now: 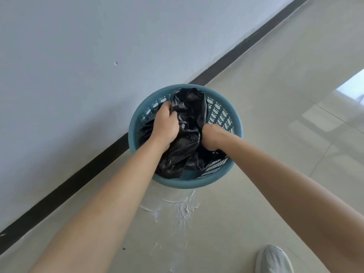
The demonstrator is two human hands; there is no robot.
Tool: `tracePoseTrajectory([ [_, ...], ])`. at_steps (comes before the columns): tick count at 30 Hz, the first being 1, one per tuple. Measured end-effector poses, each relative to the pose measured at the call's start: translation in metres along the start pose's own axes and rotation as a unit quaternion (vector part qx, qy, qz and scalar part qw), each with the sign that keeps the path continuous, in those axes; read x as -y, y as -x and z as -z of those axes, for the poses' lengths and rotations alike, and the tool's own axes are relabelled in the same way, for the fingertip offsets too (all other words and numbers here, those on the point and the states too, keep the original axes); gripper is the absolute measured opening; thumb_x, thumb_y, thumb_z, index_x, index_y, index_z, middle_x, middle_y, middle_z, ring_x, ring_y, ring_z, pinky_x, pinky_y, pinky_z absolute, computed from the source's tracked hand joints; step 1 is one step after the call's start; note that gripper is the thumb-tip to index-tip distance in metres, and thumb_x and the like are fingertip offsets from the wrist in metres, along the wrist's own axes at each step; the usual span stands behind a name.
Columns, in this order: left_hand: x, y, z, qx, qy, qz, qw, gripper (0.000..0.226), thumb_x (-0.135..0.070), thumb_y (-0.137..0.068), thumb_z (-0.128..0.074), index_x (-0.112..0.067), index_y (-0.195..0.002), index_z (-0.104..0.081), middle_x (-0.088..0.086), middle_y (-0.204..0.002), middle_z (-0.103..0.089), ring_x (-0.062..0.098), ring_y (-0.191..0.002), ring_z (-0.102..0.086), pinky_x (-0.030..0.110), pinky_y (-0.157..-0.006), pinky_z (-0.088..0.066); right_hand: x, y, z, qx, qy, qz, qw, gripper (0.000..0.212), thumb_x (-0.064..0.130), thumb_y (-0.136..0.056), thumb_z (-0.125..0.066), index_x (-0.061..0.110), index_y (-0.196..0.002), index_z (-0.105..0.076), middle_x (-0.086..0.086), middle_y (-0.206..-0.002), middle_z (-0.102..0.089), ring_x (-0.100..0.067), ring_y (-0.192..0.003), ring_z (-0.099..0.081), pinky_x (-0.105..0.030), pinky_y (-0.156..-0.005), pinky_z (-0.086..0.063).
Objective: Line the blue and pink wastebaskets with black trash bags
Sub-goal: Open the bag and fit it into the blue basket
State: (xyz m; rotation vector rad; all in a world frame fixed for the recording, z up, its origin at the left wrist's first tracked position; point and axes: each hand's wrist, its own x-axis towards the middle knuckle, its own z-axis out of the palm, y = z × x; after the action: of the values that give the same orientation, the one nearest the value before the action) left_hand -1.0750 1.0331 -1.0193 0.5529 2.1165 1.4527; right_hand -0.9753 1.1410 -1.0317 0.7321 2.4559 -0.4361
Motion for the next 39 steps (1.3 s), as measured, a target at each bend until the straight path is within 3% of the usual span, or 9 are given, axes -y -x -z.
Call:
tracePoseTrajectory([
  [8,-0.049,-0.004,0.024,-0.059,0.153,-0.039,0.986,0.02,-0.005,-0.073,-0.052,-0.024,-0.073,-0.06,0.0,-0.076,-0.064,0.021,-0.075,-0.061,0.039,-0.07,-0.052,-0.012,0.001,0.057,-0.218,-0.051,0.002,0.975,0.026,0.01,-0.086,-0.049,0.01,-0.112,-0.052,-0.015,-0.107,-0.063,-0.035,-0.097,-0.062,-0.037,-0.072,-0.046],
  [15,-0.02,0.007,0.023,-0.096,0.445,0.206,0.866,0.04,0.001,-0.051,-0.043,-0.008,-0.086,-0.059,0.013,-0.094,-0.062,0.033,-0.086,-0.059,0.045,-0.084,-0.053,0.001,0.006,0.069,-0.318,-0.142,0.011,0.937,0.019,0.029,-0.085,-0.042,0.022,-0.098,-0.053,0.002,-0.077,-0.052,-0.028,-0.077,-0.055,-0.033,-0.059,-0.034],
  [20,0.008,0.01,0.01,-0.103,0.294,0.315,0.896,0.032,0.008,-0.07,-0.039,-0.001,-0.092,-0.061,0.018,-0.1,-0.061,0.035,-0.091,-0.06,0.049,-0.088,-0.053,0.001,0.006,0.045,-0.117,-0.191,0.045,0.974,0.061,0.073,-0.068,-0.06,0.028,-0.108,-0.058,0.004,-0.1,-0.063,-0.02,-0.092,-0.058,-0.035,-0.079,-0.047],
  [24,-0.002,0.002,0.024,-0.019,-0.092,0.144,0.985,0.035,0.002,-0.083,-0.033,-0.005,-0.109,-0.056,0.01,-0.095,-0.058,0.019,-0.074,-0.05,0.031,-0.062,-0.042,0.01,0.004,0.016,-0.103,0.101,0.054,0.988,0.031,0.024,-0.08,-0.069,0.017,-0.103,-0.049,-0.006,-0.107,-0.064,-0.027,-0.087,-0.059,-0.035,-0.067,-0.045],
  [27,-0.013,0.001,0.052,-0.003,-0.378,-0.028,0.925,0.026,0.001,-0.075,-0.039,-0.009,-0.09,-0.059,0.004,-0.079,-0.053,0.026,-0.073,-0.052,0.03,-0.056,-0.033,0.015,0.002,-0.009,-0.118,0.197,0.052,0.972,0.027,0.005,-0.087,-0.059,0.013,-0.113,-0.056,-0.006,-0.108,-0.067,-0.03,-0.097,-0.067,-0.036,-0.065,-0.047],
  [29,-0.017,0.0,0.068,-0.039,-0.406,-0.08,0.91,0.035,0.002,-0.078,-0.045,-0.016,-0.099,-0.066,0.008,-0.095,-0.056,0.028,-0.082,-0.053,0.032,-0.066,-0.038,0.011,0.0,-0.015,-0.084,0.216,0.038,0.972,0.03,0.003,-0.089,-0.059,0.011,-0.118,-0.056,-0.005,-0.11,-0.067,-0.029,-0.1,-0.067,-0.037,-0.067,-0.051],
  [32,-0.016,0.001,0.089,-0.108,-0.42,-0.104,0.895,0.037,0.001,-0.082,-0.052,-0.017,-0.112,-0.064,0.012,-0.109,-0.055,0.023,-0.08,-0.047,0.034,-0.068,-0.037,0.003,0.0,-0.012,-0.044,0.171,0.028,0.984,0.043,0.038,-0.091,-0.066,0.007,-0.119,-0.055,-0.006,-0.11,-0.067,-0.029,-0.1,-0.066,-0.038,-0.071,-0.053],
  [35,-0.011,0.003,0.106,-0.135,-0.417,-0.074,0.896,0.026,-0.015,-0.083,-0.063,-0.015,-0.109,-0.062,0.011,-0.104,-0.062,0.033,-0.088,-0.058,0.034,-0.068,-0.039,0.002,0.004,0.0,-0.13,0.007,0.022,0.991,0.067,0.075,-0.089,-0.034,0.012,-0.092,-0.055,-0.01,-0.098,-0.063,-0.031,-0.092,-0.063,-0.04,-0.072,-0.049],
  [39,-0.009,0.002,0.122,-0.124,-0.399,-0.005,0.908,0.034,-0.036,-0.081,-0.069,-0.016,-0.108,-0.063,0.007,-0.104,-0.067,0.033,-0.097,-0.061,0.034,-0.073,-0.044,0.011,0.005,0.022,-0.39,-0.036,0.037,0.919,0.034,0.036,-0.105,-0.032,0.011,-0.097,-0.054,-0.009,-0.096,-0.06,-0.035,-0.079,-0.062,-0.037,-0.059,-0.038],
])
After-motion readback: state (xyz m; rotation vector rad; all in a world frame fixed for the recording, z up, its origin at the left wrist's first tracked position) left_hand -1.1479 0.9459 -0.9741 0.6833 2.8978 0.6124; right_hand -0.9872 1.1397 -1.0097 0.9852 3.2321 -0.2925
